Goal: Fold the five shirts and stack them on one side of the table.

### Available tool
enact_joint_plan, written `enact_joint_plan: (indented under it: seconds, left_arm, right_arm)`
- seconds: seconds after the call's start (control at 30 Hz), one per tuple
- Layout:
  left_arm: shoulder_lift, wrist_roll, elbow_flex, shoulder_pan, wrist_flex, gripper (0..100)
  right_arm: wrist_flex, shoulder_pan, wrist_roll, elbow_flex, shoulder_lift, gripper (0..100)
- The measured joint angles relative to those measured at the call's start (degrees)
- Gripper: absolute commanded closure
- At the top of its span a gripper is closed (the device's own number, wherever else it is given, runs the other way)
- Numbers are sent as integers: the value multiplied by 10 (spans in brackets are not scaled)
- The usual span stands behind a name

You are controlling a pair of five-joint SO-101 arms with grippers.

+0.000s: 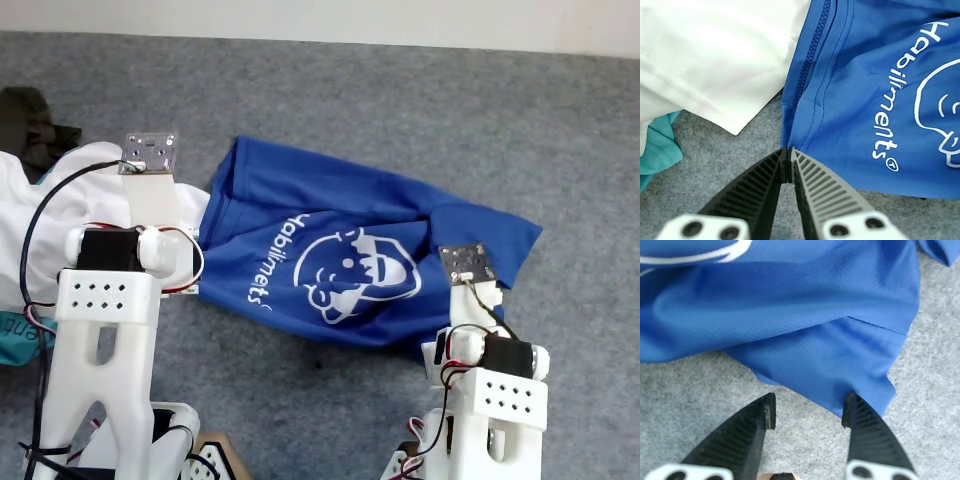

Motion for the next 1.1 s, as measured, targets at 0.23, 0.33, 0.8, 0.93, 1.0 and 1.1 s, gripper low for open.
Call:
enact_joint_plan:
  seconds: [0.23, 0.33, 0.8, 0.93, 1.0, 1.1]
  left_arm:
    - [0, 0, 0, 0, 0, 986]
    - [0, 0, 0, 0, 0, 986]
    - [0, 0, 0, 0, 0, 986]
    - [0, 0, 0, 0, 0, 986]
    - [0, 0, 0, 0, 0, 986]
    - [0, 0, 0, 0, 0, 986]
  right_arm:
    - [48, 63, 25, -64, -1, 775]
    - [76, 72, 36, -69, -1, 775]
    - [-57, 192, 82, 72, -2, 776]
    - [-101, 182, 82, 105, -2, 778]
    - [-126, 170, 80, 113, -2, 778]
    - [-164, 156, 61, 124, -1, 778]
